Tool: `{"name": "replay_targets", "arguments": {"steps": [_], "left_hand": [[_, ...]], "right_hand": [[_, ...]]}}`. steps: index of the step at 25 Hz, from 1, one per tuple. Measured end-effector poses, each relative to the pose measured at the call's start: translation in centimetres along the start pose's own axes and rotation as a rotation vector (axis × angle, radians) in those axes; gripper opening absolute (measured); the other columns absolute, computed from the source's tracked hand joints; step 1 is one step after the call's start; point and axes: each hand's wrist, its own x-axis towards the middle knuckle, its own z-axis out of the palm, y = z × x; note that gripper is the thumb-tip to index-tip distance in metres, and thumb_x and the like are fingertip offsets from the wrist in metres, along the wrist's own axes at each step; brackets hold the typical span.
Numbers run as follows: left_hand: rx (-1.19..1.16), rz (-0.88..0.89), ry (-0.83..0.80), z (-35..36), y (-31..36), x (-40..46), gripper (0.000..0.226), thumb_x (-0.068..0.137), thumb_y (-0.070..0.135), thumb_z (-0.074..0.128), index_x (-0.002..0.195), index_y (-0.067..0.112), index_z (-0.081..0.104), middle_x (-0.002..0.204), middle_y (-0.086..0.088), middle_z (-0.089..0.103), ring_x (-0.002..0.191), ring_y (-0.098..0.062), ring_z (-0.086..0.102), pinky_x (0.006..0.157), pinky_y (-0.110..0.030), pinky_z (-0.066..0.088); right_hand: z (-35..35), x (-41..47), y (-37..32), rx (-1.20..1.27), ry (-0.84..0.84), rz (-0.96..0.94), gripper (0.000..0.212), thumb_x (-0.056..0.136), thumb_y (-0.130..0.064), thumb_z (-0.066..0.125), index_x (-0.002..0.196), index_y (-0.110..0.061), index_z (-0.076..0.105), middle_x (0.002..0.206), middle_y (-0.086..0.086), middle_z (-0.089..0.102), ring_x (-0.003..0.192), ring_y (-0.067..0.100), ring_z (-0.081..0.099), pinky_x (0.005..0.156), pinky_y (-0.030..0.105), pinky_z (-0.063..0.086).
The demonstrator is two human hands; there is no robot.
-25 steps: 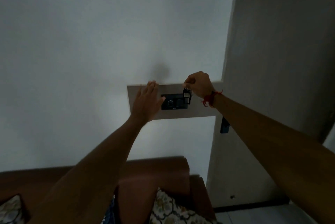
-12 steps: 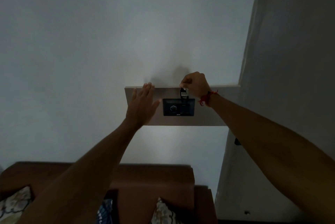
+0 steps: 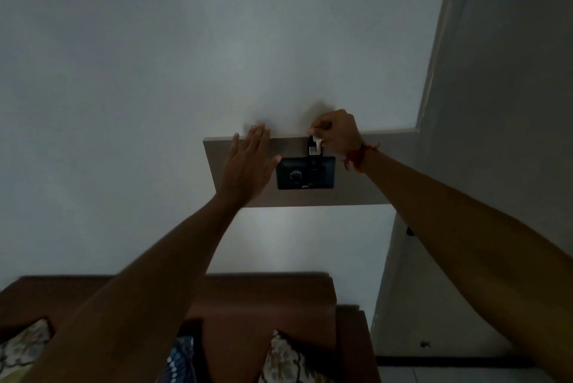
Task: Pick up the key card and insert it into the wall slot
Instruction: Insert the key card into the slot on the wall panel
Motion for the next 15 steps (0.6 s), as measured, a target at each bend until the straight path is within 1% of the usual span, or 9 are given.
{"name": "replay_targets", "arguments": {"steps": [2, 5, 7, 8, 9, 10, 12, 13, 15], "left_hand": [[0.009, 0.007, -0.002, 0.5, 0.1, 0.5, 0.072, 0.104, 0.052, 0.033, 0.160, 0.009, 0.019, 0.170, -0.014, 0.019, 0.159, -0.028, 0.014, 0.130, -0.055, 0.014], [0.003, 0.028, 0.010, 1.2, 0.2, 1.0, 0.072, 0.105, 0.051, 0.035, 0.160, 0.008, 0.020, 0.170, -0.015, 0.019, 0.159, -0.027, 0.015, 0.130, -0.055, 0.014], [0.004, 0.042, 0.012, 1.4, 0.0, 1.2, 0.072, 0.105, 0.051, 0.037, 0.160, 0.008, 0.020, 0.170, -0.014, 0.018, 0.159, -0.027, 0.014, 0.130, -0.056, 0.014], [0.004, 0.045, 0.013, 1.5, -0.2, 1.2, 0.072, 0.105, 0.051, 0.037, 0.160, 0.008, 0.020, 0.170, -0.014, 0.018, 0.159, -0.027, 0.014, 0.130, -0.056, 0.015], [0.001, 0.045, 0.015, 1.7, -0.3, 1.2, 0.072, 0.104, 0.050, 0.037, 0.160, 0.008, 0.020, 0.170, -0.014, 0.017, 0.159, -0.027, 0.013, 0.129, -0.057, 0.015], [-0.004, 0.043, 0.013, 1.8, -0.5, 1.3, 0.072, 0.104, 0.050, 0.037, 0.160, 0.008, 0.020, 0.171, -0.014, 0.017, 0.160, -0.027, 0.013, 0.129, -0.057, 0.015], [-0.001, 0.043, 0.003, 2.0, -0.9, 1.2, 0.072, 0.105, 0.050, 0.037, 0.161, 0.008, 0.019, 0.171, -0.014, 0.016, 0.160, -0.027, 0.012, 0.130, -0.056, 0.014], [0.004, 0.046, 0.005, 2.1, -1.1, 1.2, 0.072, 0.105, 0.049, 0.037, 0.161, 0.008, 0.018, 0.171, -0.013, 0.015, 0.160, -0.027, 0.012, 0.130, -0.056, 0.013], [0.019, 0.057, 0.003, 2.3, -1.2, 1.2, 0.072, 0.105, 0.049, 0.038, 0.161, 0.008, 0.018, 0.171, -0.013, 0.015, 0.160, -0.027, 0.012, 0.130, -0.056, 0.012]], "right_hand": [[0.4, -0.5, 0.7, 0.002, 0.006, 0.019, 0.015, 0.079, -0.006, 0.076, 0.072, 0.007, 0.072, 0.065, 0.019, 0.069, 0.055, 0.014, 0.058, 0.050, 0.011, 0.047], [1.1, -1.2, 1.2, -0.021, 0.023, 0.022, 0.013, 0.078, -0.006, 0.077, 0.073, 0.005, 0.073, 0.072, 0.024, 0.072, 0.063, 0.020, 0.061, 0.061, 0.025, 0.050], [1.6, -1.4, 1.2, -0.069, 0.015, 0.021, 0.013, 0.078, -0.008, 0.077, 0.074, 0.004, 0.072, 0.078, 0.023, 0.069, 0.067, 0.021, 0.060, 0.064, 0.025, 0.047], [2.0, -1.5, 1.2, -0.113, 0.013, 0.013, 0.013, 0.078, -0.009, 0.076, 0.075, 0.004, 0.072, 0.081, 0.021, 0.066, 0.070, 0.019, 0.059, 0.065, 0.022, 0.045], [2.2, -1.7, 1.4, -0.149, 0.015, 0.004, 0.015, 0.080, -0.009, 0.074, 0.076, 0.004, 0.070, 0.083, 0.018, 0.062, 0.072, 0.012, 0.058, 0.065, 0.016, 0.043], [2.4, -1.8, 1.5, -0.168, 0.028, -0.002, 0.016, 0.083, -0.009, 0.072, 0.076, 0.005, 0.067, 0.085, 0.013, 0.056, 0.072, -0.001, 0.055, 0.063, 0.009, 0.041], [2.7, -2.1, 1.4, -0.189, 0.047, -0.013, 0.018, 0.088, -0.008, 0.066, 0.076, 0.005, 0.062, 0.088, 0.003, 0.046, 0.073, -0.013, 0.052, 0.061, 0.007, 0.042], [2.7, -2.3, 1.1, -0.229, 0.047, -0.023, 0.018, 0.089, -0.011, 0.065, 0.077, 0.003, 0.063, 0.089, 0.002, 0.045, 0.075, -0.011, 0.050, 0.063, 0.011, 0.043], [2.5, -2.5, 1.2, -0.343, 0.002, -0.058, 0.018, 0.089, -0.022, 0.066, 0.084, -0.005, 0.070, 0.092, 0.007, 0.051, 0.085, 0.005, 0.047, 0.071, 0.027, 0.044]]}}
